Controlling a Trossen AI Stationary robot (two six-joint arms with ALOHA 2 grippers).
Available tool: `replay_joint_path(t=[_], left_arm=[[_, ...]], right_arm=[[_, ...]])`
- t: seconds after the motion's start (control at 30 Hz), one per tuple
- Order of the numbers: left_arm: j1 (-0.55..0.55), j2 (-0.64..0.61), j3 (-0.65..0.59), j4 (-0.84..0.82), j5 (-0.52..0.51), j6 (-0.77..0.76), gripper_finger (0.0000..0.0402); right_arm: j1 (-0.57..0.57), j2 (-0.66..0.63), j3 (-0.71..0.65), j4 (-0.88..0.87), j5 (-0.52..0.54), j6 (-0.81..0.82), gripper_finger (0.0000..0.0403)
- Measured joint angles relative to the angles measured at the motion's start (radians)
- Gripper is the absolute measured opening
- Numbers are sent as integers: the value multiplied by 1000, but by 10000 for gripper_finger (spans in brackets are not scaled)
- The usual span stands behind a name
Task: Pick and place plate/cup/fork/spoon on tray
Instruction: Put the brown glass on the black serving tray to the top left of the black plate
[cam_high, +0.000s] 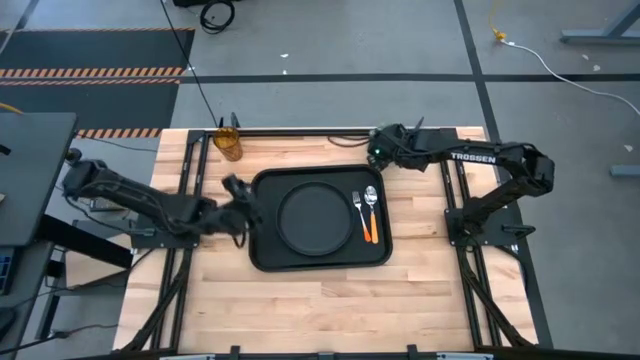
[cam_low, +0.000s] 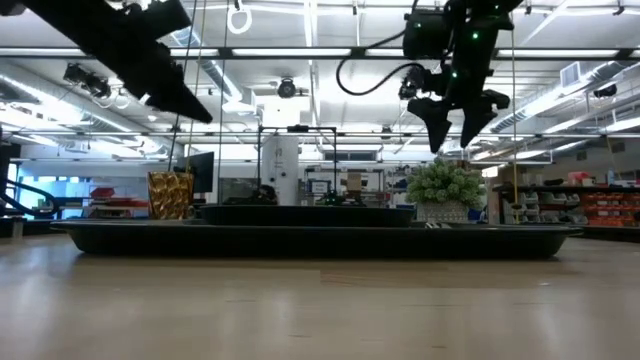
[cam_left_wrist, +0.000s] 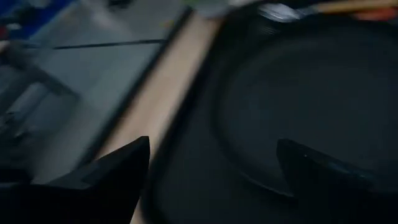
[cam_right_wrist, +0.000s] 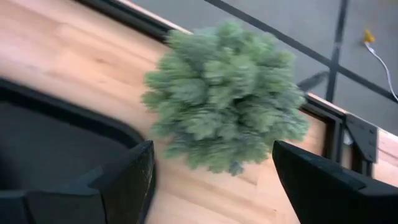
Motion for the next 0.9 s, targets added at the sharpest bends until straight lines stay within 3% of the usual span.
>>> replay_joint_path(t=[0.1, 0.2, 0.37, 0.47, 0.6, 0.77, 0.9], left_arm=[[84, -94, -3, -30, -58, 0, 355], [238, -157, -1, -29, -55, -10, 355], [585, -166, 26, -28, 185, 18, 355], [768, -118, 63, -39, 313, 67, 355], [948, -9, 153, -132, 336, 116, 354], [1068, 148, 236, -261, 502, 96, 334], [1126, 272, 272, -285, 557, 119, 312]], right_arm=[[52, 0, 0, 20, 1, -9, 335], [102, 0, 0, 37, 0, -10, 335], [180, 0, 0, 60, -31, -9, 335], [220, 0, 0, 68, -71, -9, 335], [264, 0, 0, 67, -123, -9, 335], [291, 0, 0, 67, -187, -12, 331], [304, 0, 0, 67, -193, -12, 324]])
